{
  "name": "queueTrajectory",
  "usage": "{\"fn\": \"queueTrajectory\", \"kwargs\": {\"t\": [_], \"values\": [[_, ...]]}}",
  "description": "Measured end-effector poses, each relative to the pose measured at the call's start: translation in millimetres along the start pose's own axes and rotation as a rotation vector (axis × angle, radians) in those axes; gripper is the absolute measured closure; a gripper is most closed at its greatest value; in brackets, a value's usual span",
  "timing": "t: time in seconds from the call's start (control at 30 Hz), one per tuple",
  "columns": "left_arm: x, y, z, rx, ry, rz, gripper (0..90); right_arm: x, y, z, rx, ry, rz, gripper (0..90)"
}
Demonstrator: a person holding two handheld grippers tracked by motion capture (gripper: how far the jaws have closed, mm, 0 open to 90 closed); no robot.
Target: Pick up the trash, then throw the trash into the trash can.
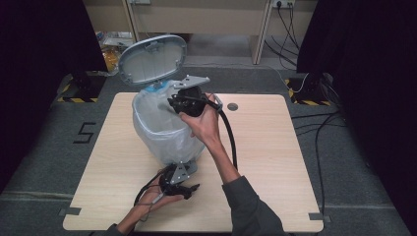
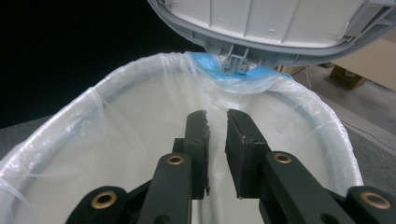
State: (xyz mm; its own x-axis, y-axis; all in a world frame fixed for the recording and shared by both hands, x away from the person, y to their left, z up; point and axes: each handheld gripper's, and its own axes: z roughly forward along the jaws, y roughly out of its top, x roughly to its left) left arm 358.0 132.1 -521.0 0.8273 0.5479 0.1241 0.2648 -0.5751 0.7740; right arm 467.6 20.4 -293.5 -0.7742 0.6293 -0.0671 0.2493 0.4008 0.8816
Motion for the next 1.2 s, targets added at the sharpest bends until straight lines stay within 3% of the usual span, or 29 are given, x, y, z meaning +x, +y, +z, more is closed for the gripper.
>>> {"fn": "queueTrajectory", "kwargs": {"t": [0.1,0.43,0.83,1.2], "values": [[0.0,0.0,0.0,0.000,0.000,0.000,24.5,-0.7,-1.1,-0.2,0.001,0.006,-0.003,86.2],[0.0,0.1,0.1,0.000,0.000,-0.001,24.5,-1.5,0.5,-7.2,-0.015,0.011,0.005,85.1],[-0.2,0.0,0.1,-0.001,0.001,-0.001,24.6,-2.1,-2.5,-13.1,-0.039,0.000,0.011,70.7],[0.0,0.0,0.2,-0.002,-0.001,-0.004,24.7,-6.7,-6.1,-23.2,-0.057,-0.004,0.020,67.1]]}}
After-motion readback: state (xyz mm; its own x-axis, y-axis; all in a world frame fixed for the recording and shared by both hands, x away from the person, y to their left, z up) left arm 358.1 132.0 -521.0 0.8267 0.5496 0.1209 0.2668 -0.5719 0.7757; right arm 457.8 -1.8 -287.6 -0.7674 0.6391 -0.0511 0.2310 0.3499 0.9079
